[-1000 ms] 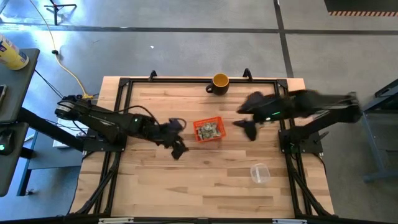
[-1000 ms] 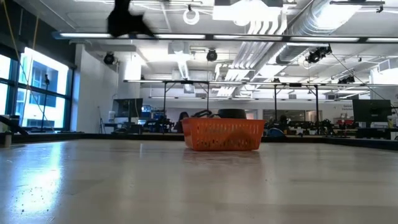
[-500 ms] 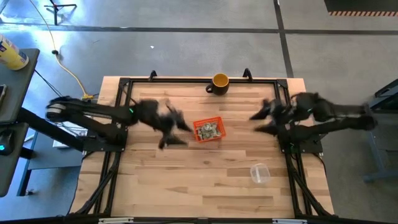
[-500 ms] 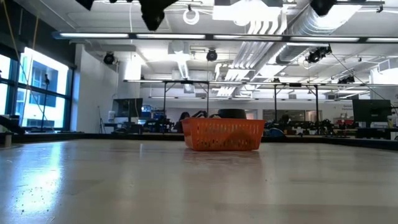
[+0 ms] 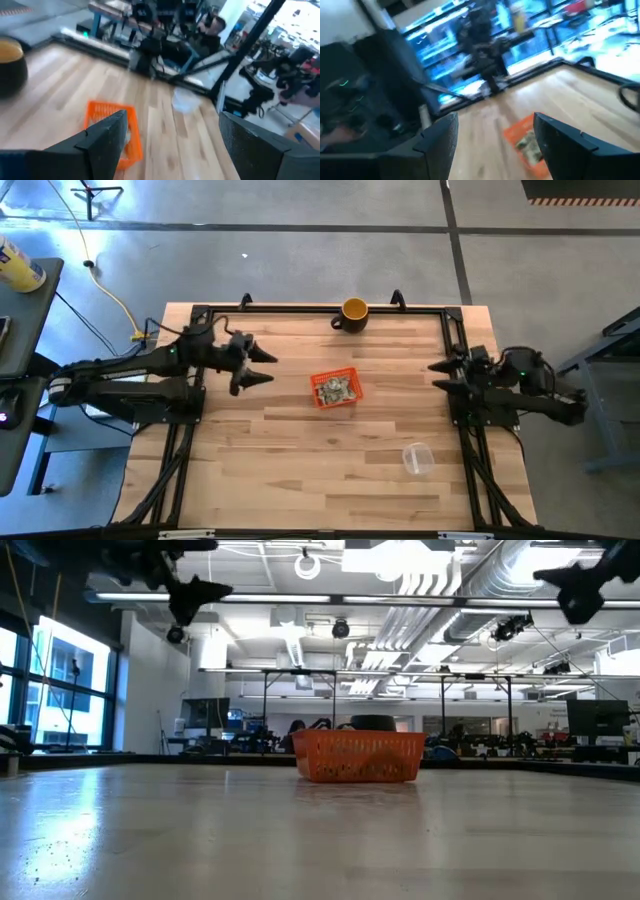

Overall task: Pick and place items into bin
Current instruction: Return to Home Position

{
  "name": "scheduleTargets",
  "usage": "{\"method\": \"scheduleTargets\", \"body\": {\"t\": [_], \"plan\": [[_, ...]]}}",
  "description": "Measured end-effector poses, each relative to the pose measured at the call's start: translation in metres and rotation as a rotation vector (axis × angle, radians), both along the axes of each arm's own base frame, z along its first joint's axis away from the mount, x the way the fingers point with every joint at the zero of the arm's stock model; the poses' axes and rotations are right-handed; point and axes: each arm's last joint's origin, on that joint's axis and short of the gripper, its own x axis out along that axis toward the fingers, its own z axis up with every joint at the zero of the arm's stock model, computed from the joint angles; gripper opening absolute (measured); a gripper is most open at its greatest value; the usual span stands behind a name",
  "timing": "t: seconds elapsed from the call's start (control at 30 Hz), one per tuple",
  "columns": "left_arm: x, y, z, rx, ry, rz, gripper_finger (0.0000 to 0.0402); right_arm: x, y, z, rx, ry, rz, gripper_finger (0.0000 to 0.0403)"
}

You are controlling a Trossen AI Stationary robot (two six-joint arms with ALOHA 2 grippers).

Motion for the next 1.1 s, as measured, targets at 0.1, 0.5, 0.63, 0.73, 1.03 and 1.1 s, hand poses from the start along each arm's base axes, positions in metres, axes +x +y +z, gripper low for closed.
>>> {"method": "scheduleTargets", "body": {"t": [0.1, 0.5, 0.63, 0.73, 1.03, 1.1], "plan": [[-0.005, -0.007, -0.027, -0.044, 0.046, -0.027, 0.0349, 0.010, -0.002, -0.019, 0.028, 0.073, -0.014, 0.0249], [-0.058, -0.034, -0.089, -0.142, -0.062, 0.068, 0.0349, 0.015, -0.005, -0.033, -0.006, 0.100, -0.081, 0.0249], [-0.074, -0.034, -0.099, -0.161, 0.022, 0.144, 0.0349, 0.018, -0.007, -0.034, -0.038, 0.062, -0.137, 0.0249], [-0.079, -0.035, -0.100, -0.125, 0.079, 0.143, 0.0349, 0.028, -0.009, -0.046, -0.040, 0.006, -0.143, 0.0249], [-0.077, -0.034, -0.106, -0.213, 0.186, 0.183, 0.0349, 0.045, -0.014, -0.082, 0.006, 0.026, -0.221, 0.0249], [-0.076, -0.034, -0.106, -0.215, 0.190, 0.184, 0.0349, 0.046, -0.014, -0.083, 0.014, 0.040, -0.221, 0.0249]]}}
